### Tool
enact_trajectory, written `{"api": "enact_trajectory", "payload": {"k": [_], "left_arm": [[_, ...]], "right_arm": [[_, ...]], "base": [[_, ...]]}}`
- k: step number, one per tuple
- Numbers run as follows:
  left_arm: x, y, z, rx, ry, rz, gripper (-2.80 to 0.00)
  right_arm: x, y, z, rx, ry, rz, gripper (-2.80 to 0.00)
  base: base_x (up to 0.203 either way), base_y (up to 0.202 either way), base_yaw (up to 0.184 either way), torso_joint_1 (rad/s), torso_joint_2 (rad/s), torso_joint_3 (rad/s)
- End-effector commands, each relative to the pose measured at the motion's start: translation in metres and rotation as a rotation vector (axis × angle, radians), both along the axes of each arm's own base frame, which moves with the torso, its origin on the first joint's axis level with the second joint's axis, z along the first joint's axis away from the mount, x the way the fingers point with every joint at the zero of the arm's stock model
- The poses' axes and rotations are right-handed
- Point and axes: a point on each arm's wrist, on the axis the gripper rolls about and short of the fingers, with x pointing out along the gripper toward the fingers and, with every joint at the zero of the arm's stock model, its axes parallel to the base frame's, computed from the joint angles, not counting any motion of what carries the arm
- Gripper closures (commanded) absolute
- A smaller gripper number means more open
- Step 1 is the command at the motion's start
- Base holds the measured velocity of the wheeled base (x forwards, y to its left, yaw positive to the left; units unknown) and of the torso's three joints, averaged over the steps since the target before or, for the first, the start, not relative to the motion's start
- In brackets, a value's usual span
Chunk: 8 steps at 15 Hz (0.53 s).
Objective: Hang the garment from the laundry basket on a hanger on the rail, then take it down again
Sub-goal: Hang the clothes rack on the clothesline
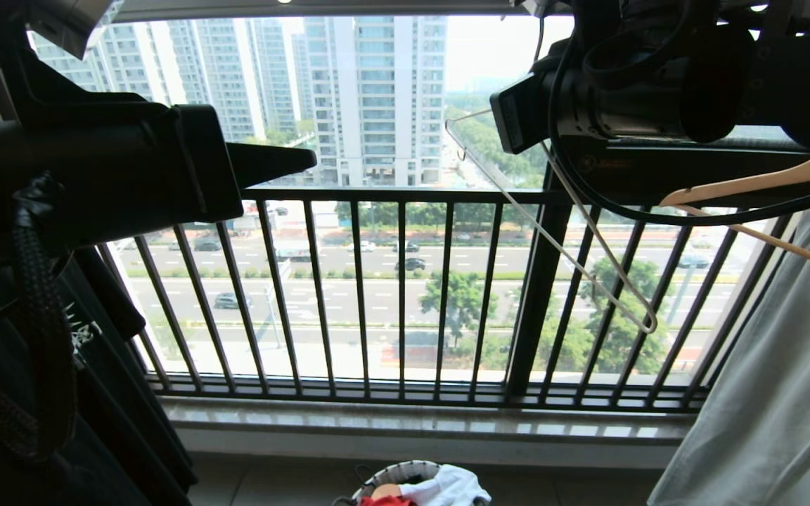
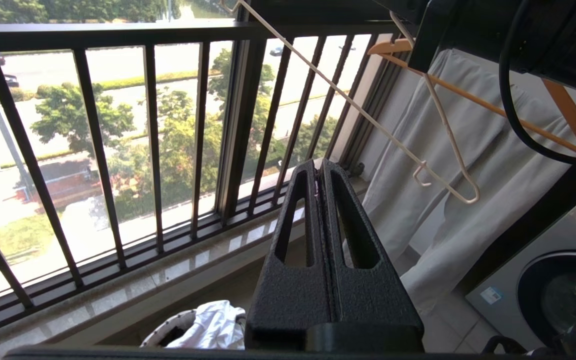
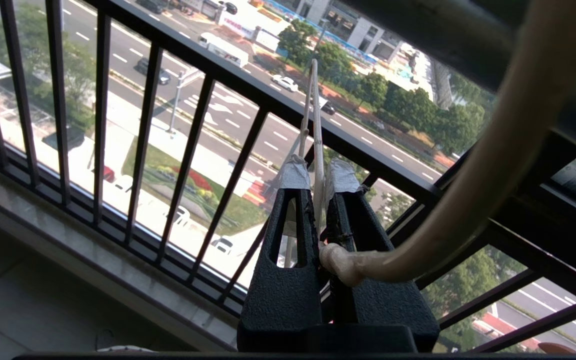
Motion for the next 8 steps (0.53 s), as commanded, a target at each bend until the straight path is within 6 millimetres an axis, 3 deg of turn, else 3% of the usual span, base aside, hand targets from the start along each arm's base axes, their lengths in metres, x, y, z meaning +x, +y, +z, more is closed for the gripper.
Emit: {"api": "enact_trajectory", "payload": {"k": [1,8], "left_arm": [[0.0001,-0.0001,0.0,-0.001,0.001,-0.001,0.0],[0.0001,-0.0001,0.0,-0.001,0.001,-0.001,0.0]], "right_arm": [[0.0041,0.0031,-0.0016,-0.002,-0.017,-0.001,0.0],[0.0114,0.0028,-0.0019,0.001,-0.051,-0.013,0.0]], "base": [[0.0,0.0,0.0,0.0,0.0,0.0],[0.0,0.0,0.0,0.0,0.0,0.0]]}}
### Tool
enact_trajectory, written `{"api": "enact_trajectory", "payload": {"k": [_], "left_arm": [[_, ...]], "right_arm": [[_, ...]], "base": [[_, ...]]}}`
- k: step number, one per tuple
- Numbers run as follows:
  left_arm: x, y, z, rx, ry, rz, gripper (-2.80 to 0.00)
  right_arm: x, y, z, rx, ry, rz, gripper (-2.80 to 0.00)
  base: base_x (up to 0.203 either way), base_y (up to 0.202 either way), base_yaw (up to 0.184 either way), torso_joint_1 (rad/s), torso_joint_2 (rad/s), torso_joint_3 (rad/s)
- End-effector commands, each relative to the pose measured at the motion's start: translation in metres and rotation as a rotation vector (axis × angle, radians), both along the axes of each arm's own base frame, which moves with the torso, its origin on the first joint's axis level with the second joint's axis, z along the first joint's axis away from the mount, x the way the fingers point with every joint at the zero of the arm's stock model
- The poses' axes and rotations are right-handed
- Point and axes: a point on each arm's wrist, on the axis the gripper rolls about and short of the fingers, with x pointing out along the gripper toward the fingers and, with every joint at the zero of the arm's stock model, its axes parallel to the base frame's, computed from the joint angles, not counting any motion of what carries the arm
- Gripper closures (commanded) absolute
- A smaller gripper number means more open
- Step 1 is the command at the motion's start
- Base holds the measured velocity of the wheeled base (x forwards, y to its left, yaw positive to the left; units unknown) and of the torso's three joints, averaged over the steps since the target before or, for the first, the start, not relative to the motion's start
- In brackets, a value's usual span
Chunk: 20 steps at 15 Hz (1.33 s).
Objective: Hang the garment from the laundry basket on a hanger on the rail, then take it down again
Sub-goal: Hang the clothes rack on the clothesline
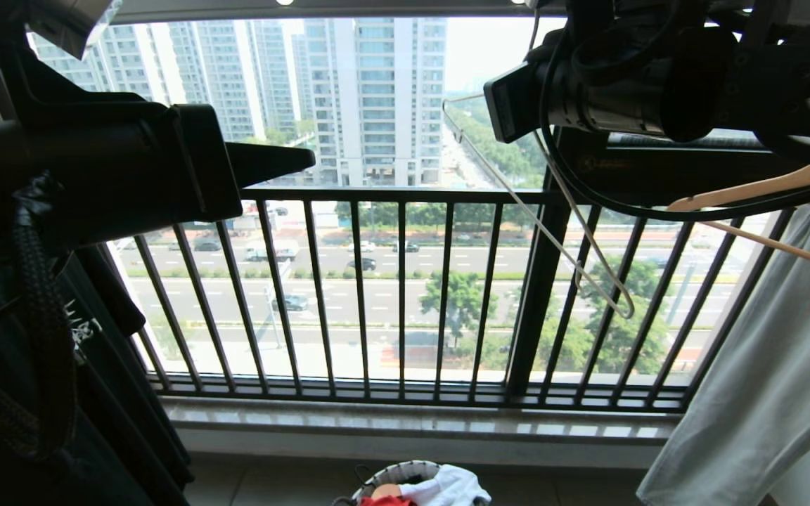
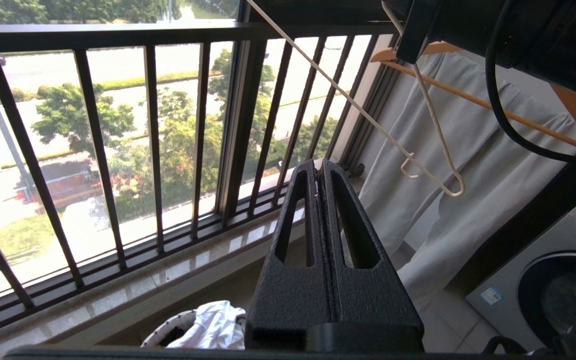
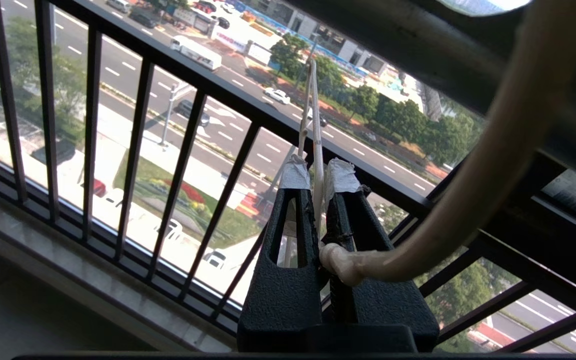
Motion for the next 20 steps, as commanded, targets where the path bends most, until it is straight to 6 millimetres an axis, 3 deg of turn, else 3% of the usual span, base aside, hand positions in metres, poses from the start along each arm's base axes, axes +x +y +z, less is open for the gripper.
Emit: {"api": "enact_trajectory", "payload": {"k": [1,9,10,15,17,20], "left_arm": [[0.0,0.0,0.0,-0.001,0.001,-0.001,0.0],[0.001,-0.001,-0.001,0.0,0.004,-0.001,0.0],[0.001,-0.001,-0.001,0.0,0.004,-0.001,0.0],[0.002,-0.001,-0.001,0.001,0.005,-0.001,0.0],[0.002,-0.001,-0.002,0.005,0.006,-0.002,0.0],[0.001,-0.001,-0.003,0.01,0.005,-0.004,0.0]], "right_arm": [[0.006,0.0,-0.006,-0.016,0.014,-0.009,0.0],[0.005,-0.002,-0.008,-0.044,0.036,-0.012,0.0],[0.005,-0.002,-0.007,-0.043,0.033,-0.012,-2.8],[-0.01,-0.01,0.001,-0.032,0.021,-0.009,-2.8],[-0.027,-0.015,0.003,-0.033,0.028,0.007,-2.8],[-0.067,-0.034,0.007,-0.015,0.033,0.038,-2.8]], "base": [[0.0,0.0,0.0,0.0,0.0,0.0],[0.0,0.0,0.0,0.0,0.0,0.0],[0.0,0.0,0.0,0.0,0.0,0.0],[0.0,0.0,0.0,0.0,0.0,0.0],[0.0,0.0,0.0,0.0,0.0,0.0],[0.0,0.0,0.0,0.0,0.0,0.0]]}}
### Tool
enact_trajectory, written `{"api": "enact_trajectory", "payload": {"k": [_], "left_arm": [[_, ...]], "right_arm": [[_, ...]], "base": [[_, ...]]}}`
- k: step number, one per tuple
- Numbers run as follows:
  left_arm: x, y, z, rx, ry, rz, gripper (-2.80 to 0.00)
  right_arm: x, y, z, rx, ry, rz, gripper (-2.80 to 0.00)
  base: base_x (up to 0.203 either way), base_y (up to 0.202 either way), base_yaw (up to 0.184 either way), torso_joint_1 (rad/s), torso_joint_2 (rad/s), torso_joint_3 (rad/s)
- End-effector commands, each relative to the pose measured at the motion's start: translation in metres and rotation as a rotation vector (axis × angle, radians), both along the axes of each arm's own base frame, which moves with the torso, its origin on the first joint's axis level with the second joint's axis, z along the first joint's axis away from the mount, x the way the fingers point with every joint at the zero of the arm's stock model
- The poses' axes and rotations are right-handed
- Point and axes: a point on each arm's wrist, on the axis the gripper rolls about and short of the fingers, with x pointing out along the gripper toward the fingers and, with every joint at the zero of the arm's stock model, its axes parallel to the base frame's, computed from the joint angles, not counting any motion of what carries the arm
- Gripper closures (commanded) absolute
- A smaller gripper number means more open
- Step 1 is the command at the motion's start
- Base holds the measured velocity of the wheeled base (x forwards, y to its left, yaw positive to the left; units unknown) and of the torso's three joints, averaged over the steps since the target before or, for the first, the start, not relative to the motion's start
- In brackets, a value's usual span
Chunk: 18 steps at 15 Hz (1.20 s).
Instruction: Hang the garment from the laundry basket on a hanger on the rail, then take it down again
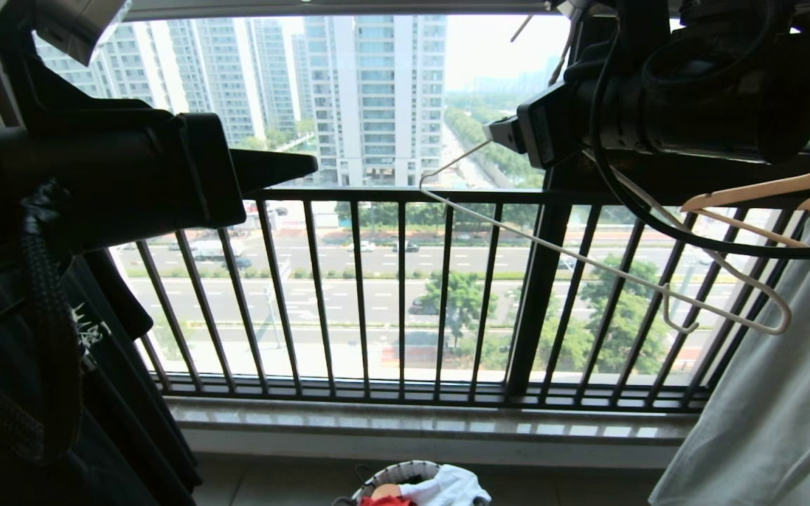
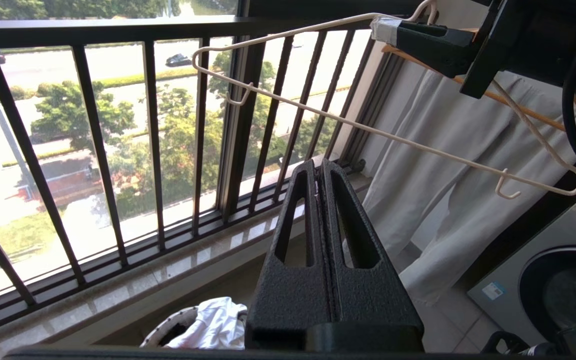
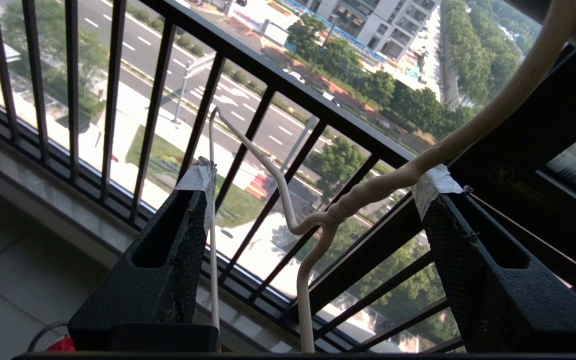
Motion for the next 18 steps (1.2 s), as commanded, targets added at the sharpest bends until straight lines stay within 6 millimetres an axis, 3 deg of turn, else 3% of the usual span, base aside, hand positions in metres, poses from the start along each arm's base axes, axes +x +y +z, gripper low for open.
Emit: {"api": "enact_trajectory", "payload": {"k": [1,5,8,9,12,14,16,18], "left_arm": [[-0.001,0.0,0.0,-0.002,-0.001,-0.003,0.0],[-0.002,0.001,0.001,-0.002,-0.004,-0.006,0.0],[-0.003,0.001,0.001,-0.004,-0.004,-0.008,0.0],[-0.003,0.001,0.001,-0.005,-0.007,-0.007,0.0],[-0.009,0.005,0.003,-0.011,-0.017,-0.012,0.0],[-0.015,0.008,0.005,-0.018,-0.027,-0.015,0.0],[-0.03,0.018,0.003,-0.023,-0.039,-0.013,0.0],[-0.055,0.035,-0.002,-0.032,-0.062,-0.002,0.0]], "right_arm": [[-0.042,-0.024,0.016,0.041,-0.037,0.018,-2.8],[-0.103,-0.066,0.027,0.109,-0.088,0.041,-2.8],[-0.162,-0.11,0.034,0.211,-0.144,0.159,-2.8],[-0.18,-0.124,0.03,0.228,-0.149,0.182,0.0],[-0.227,-0.163,0.0,0.238,-0.141,0.171,0.0],[-0.236,-0.173,-0.016,0.216,-0.111,0.095,0.0],[-0.247,-0.181,-0.019,0.223,-0.142,0.027,0.0],[-0.273,-0.194,-0.019,0.264,-0.217,-0.009,0.0]], "base": [[0.0,0.0,0.0,0.0,0.0,0.0],[0.0,0.0,0.0,0.0,0.0,0.0],[0.0,0.0,0.0,0.0,0.0,0.0],[0.0,0.0,0.0,0.0,0.0,0.0],[0.0,0.0,0.0,0.0,0.0,0.0],[0.0,0.0,0.0,0.0,0.0,0.0],[0.0,0.0,0.0,0.0,0.0,0.0],[0.0,0.0,0.0,0.0,0.0,0.0]]}}
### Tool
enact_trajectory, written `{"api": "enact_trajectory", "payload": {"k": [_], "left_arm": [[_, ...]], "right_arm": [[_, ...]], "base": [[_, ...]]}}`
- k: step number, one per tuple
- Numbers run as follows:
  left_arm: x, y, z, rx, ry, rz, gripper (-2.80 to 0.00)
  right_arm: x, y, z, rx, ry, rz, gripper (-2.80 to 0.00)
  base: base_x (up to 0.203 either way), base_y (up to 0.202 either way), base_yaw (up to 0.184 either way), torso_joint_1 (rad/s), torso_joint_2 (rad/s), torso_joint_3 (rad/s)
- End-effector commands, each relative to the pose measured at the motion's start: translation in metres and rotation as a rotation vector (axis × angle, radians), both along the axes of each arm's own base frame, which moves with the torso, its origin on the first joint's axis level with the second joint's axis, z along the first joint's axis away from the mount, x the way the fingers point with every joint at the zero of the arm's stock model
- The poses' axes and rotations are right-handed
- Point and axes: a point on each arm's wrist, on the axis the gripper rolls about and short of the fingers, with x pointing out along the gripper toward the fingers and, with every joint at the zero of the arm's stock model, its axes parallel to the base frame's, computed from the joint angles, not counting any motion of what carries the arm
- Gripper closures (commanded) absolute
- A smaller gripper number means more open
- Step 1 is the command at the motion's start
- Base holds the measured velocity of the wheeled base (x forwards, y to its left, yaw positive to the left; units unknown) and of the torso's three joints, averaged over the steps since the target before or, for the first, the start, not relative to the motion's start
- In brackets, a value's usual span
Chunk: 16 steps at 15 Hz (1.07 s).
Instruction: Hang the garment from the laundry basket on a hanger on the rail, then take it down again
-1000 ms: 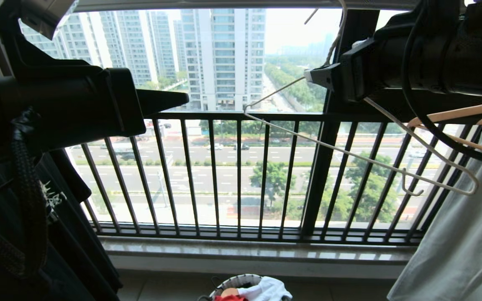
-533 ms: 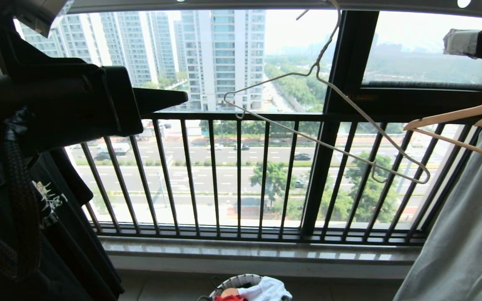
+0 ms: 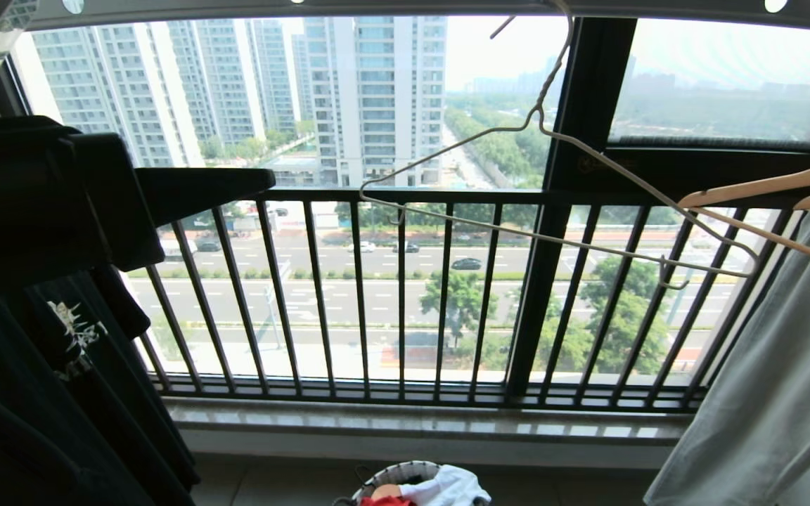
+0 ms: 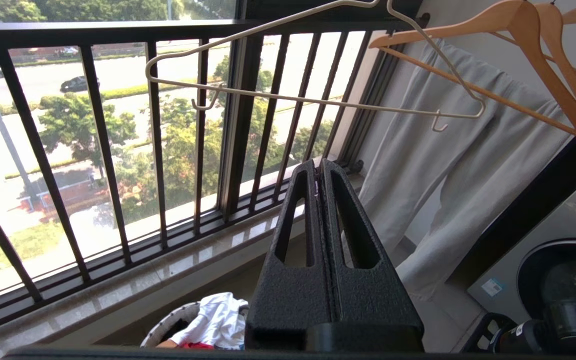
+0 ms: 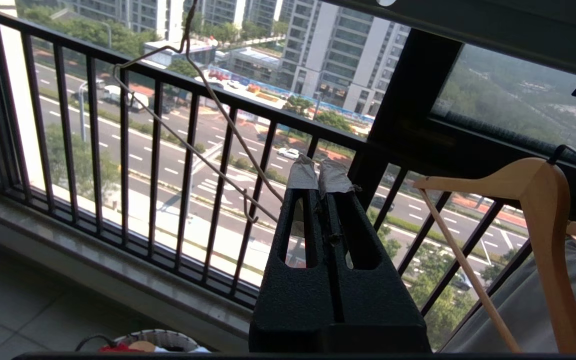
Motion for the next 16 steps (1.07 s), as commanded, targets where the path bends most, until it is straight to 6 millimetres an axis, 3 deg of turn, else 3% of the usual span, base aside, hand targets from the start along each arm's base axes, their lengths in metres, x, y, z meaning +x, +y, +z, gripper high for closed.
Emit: {"api": "enact_trajectory", "payload": {"k": [1,4,7,9,12,16], "left_arm": [[-0.031,0.021,0.002,-0.032,-0.051,0.009,0.0],[-0.085,0.056,-0.003,-0.029,-0.083,0.055,0.0],[-0.127,0.085,-0.017,-0.025,-0.136,0.313,0.0],[-0.163,0.093,-0.029,-0.038,-0.209,0.484,0.0],[-0.195,0.094,-0.061,0.002,-0.139,0.582,0.0],[-0.204,0.093,-0.123,0.082,-0.064,0.669,0.0]], "right_arm": [[-0.033,-0.016,-0.003,0.052,-0.082,-0.037,0.0],[-0.036,-0.014,-0.009,0.055,-0.074,-0.128,0.0],[-0.056,-0.016,-0.041,0.065,-0.077,-0.218,0.0],[-0.069,-0.015,-0.048,0.08,-0.111,-0.3,0.0],[-0.094,-0.012,-0.055,0.093,-0.169,-0.373,0.0],[-0.111,-0.01,-0.089,0.066,-0.077,-0.412,0.0]], "base": [[0.0,0.0,0.0,0.0,0.0,0.0],[0.0,0.0,0.0,0.0,0.0,0.0],[0.0,0.0,0.0,0.0,0.0,0.0],[0.0,0.0,0.0,0.0,0.0,0.0],[0.0,0.0,0.0,0.0,0.0,0.0],[0.0,0.0,0.0,0.0,0.0,0.0]]}}
